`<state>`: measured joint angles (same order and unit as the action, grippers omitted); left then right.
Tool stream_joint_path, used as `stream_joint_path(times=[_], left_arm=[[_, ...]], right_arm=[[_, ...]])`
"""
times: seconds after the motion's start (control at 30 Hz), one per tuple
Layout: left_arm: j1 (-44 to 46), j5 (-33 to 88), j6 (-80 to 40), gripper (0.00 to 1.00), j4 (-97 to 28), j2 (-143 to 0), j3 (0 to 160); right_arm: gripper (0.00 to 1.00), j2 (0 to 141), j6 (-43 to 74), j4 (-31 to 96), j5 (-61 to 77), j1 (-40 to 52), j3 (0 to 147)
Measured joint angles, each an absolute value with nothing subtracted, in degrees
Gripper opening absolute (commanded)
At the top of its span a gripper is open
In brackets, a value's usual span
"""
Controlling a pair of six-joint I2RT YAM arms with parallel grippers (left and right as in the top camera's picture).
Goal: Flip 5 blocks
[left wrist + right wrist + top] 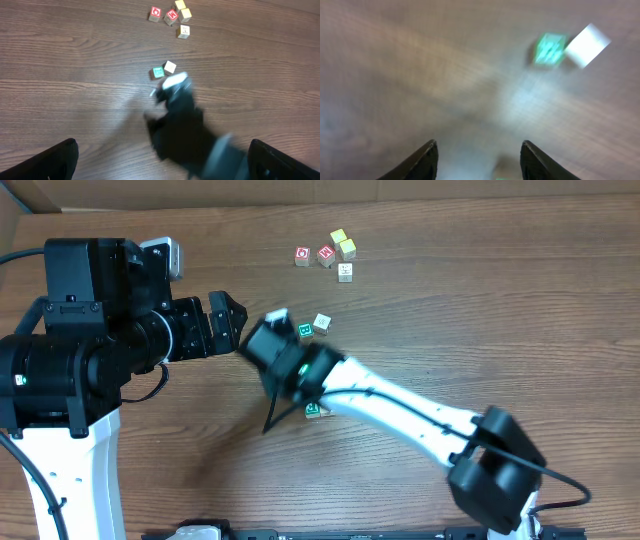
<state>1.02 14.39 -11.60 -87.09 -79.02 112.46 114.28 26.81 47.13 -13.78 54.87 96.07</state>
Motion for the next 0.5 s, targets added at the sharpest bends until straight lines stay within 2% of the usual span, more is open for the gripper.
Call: stream_joint_path(times=[0.27,0.5], left_arm=[[1.0,14.4,-11.6,1.00,-87.1,-79.0,112.5],[1.0,14.4,-11.6,1.00,-87.1,-79.0,112.5]], right_arm=[[0.62,113.1,23.2,46.4,-13.2,42.3,97.8],[0.73,116.3,23.3,41.6,-4.4,34.1,97.8]])
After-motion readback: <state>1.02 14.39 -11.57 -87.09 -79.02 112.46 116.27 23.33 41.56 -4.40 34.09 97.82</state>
